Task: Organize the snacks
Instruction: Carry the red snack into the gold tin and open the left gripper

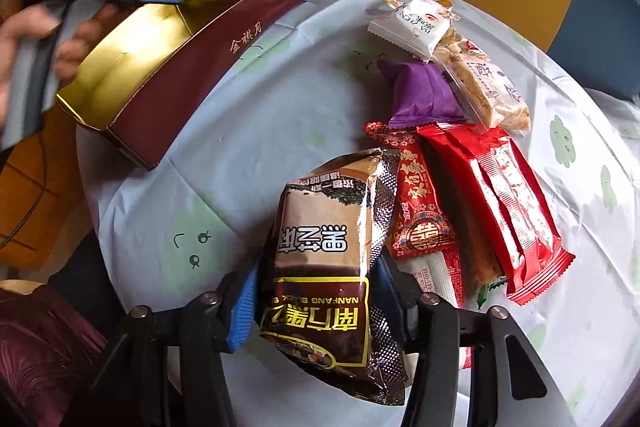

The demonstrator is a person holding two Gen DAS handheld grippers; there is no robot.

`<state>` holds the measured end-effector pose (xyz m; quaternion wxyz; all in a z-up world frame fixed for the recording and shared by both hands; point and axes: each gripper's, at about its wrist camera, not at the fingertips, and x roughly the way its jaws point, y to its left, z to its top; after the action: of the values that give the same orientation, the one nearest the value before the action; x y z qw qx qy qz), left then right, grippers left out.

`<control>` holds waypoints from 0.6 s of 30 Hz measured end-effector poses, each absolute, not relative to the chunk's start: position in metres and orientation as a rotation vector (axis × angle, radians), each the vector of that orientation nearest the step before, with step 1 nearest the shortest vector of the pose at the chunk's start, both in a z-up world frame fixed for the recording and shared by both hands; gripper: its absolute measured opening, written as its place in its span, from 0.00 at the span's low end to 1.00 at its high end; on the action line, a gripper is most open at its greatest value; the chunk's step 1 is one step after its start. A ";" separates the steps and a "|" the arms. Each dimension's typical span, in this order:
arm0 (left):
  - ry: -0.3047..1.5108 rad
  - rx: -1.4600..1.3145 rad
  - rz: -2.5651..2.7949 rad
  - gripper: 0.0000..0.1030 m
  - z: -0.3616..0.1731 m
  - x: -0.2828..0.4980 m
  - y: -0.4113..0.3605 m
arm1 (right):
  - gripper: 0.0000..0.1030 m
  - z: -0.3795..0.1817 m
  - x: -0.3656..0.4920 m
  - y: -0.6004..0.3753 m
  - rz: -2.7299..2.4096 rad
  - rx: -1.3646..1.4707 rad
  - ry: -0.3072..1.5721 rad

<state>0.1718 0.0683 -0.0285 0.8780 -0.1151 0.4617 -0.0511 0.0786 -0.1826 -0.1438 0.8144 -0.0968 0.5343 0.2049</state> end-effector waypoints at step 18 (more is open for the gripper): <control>0.879 -0.106 -0.067 0.52 -0.023 0.053 0.084 | 0.75 -0.152 0.081 -0.178 0.418 -0.154 1.163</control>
<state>0.0525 0.0838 -0.0226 0.9031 -0.0514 0.4251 -0.0326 0.0813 -0.1775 -0.1516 0.8123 -0.0722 0.5445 0.1959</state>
